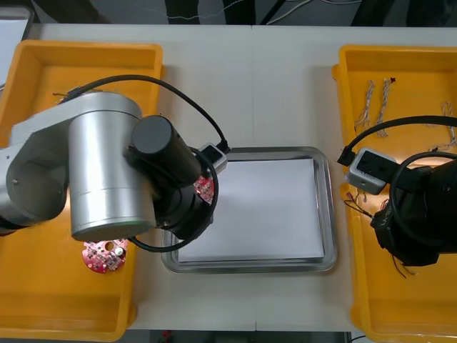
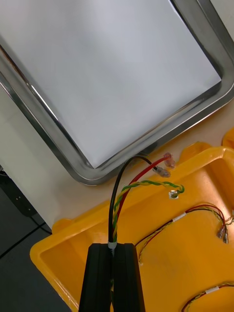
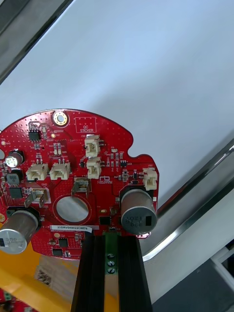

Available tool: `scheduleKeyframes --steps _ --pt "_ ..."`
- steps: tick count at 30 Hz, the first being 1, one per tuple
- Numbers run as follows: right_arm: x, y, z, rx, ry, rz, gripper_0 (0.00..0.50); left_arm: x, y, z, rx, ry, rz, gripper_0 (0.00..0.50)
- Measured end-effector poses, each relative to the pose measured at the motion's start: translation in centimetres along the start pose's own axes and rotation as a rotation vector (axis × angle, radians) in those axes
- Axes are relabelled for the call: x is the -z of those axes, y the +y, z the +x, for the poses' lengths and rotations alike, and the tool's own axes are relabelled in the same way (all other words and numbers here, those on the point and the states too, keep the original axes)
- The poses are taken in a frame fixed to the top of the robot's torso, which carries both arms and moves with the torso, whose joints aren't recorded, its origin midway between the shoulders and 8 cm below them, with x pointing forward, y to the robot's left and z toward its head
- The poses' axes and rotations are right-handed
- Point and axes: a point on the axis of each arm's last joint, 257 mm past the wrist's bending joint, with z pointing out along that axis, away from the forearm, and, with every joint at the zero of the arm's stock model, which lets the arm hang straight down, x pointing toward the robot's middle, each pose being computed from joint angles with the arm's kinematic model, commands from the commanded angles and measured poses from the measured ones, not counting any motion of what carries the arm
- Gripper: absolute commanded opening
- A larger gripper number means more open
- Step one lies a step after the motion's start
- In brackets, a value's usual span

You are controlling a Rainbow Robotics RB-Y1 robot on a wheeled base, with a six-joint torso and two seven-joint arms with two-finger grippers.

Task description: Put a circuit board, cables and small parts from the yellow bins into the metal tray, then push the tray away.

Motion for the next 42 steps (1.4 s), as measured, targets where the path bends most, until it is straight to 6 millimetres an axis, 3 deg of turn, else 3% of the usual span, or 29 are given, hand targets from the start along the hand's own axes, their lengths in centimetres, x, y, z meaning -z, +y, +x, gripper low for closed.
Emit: scheduleKeyframes --steps 8,21,29,37,40,41,42 --pt "0.0 -0.2 0.5 0.000 0.021 0.010 0.000 -2.2 -2.1 0.4 0.226 0.013 0.028 0.000" --pt "0.0 -0.3 0.5 -0.001 0.020 0.014 0.000 -6.1 -3.4 2.5 0.162 0.030 0.014 0.000" --pt "0.0 -0.4 0.5 -0.001 0.020 0.014 0.000 -8.0 -4.0 2.8 0.147 0.022 0.011 0.000" --pt "0.0 -0.4 0.5 -0.001 0.020 0.014 0.000 -8.5 -4.1 3.1 0.135 0.021 0.007 0.005" --pt "0.0 -0.4 0.5 -0.001 0.020 0.014 0.000 -8.5 -4.1 3.1 0.135 0.020 0.008 0.236" --pt "0.0 -0.4 0.5 -0.001 0.020 0.014 0.000 -8.5 -4.1 3.0 0.135 0.019 0.007 0.394" --pt "0.0 -0.4 0.5 -0.001 0.020 0.014 0.000 -8.5 -4.1 3.0 0.135 0.018 0.007 0.500"
